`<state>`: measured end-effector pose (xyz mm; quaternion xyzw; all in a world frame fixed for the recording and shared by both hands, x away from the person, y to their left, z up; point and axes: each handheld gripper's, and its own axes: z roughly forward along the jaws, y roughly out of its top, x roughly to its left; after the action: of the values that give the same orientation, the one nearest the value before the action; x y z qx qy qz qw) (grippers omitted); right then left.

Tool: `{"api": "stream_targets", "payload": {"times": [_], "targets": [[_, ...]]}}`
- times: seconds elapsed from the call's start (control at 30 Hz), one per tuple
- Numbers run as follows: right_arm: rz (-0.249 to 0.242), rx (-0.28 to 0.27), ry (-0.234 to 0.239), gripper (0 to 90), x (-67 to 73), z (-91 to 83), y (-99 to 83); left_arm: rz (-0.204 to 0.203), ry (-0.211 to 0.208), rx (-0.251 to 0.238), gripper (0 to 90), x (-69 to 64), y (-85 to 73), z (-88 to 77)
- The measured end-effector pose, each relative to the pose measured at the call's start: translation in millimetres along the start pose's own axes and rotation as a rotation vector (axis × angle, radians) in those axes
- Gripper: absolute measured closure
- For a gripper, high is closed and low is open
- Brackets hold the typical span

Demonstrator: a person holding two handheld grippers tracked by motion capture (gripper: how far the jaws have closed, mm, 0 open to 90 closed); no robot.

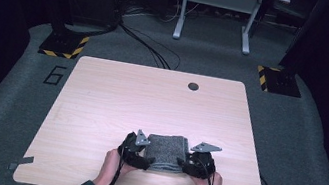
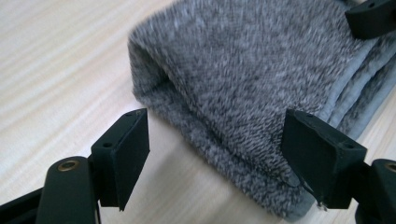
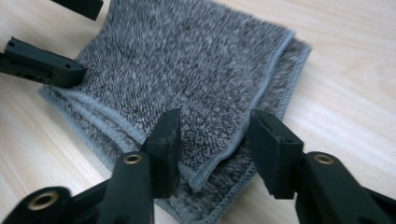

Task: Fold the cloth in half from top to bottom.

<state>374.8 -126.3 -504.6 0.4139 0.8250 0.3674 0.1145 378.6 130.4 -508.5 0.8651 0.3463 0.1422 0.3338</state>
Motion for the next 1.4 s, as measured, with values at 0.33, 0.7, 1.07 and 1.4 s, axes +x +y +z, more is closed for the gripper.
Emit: {"api": "stream_targets", "payload": {"times": [0.33,0.7,1.07,1.4], "targets": [[-0.022,0.023,0.013,57.5,11.7,10.8,-4.2,-0.022,-0.011,0.003,23.2,8.7,-12.1,-4.4],[0.006,-0.003,-0.011,51.2,5.9,7.1,11.4,-0.053,-0.133,-0.061,23.4,18.9,13.1,0.3],[-0.02,0.027,0.003,44.5,6.2,21.8,10.3,-0.143,-0.089,-0.043,16.9,42.2,7.3,17.9],[0.002,0.029,-0.082,22.0,-3.1,20.9,19.3,-0.069,0.078,0.002,15.6,27.4,5.0,3.8]]}}
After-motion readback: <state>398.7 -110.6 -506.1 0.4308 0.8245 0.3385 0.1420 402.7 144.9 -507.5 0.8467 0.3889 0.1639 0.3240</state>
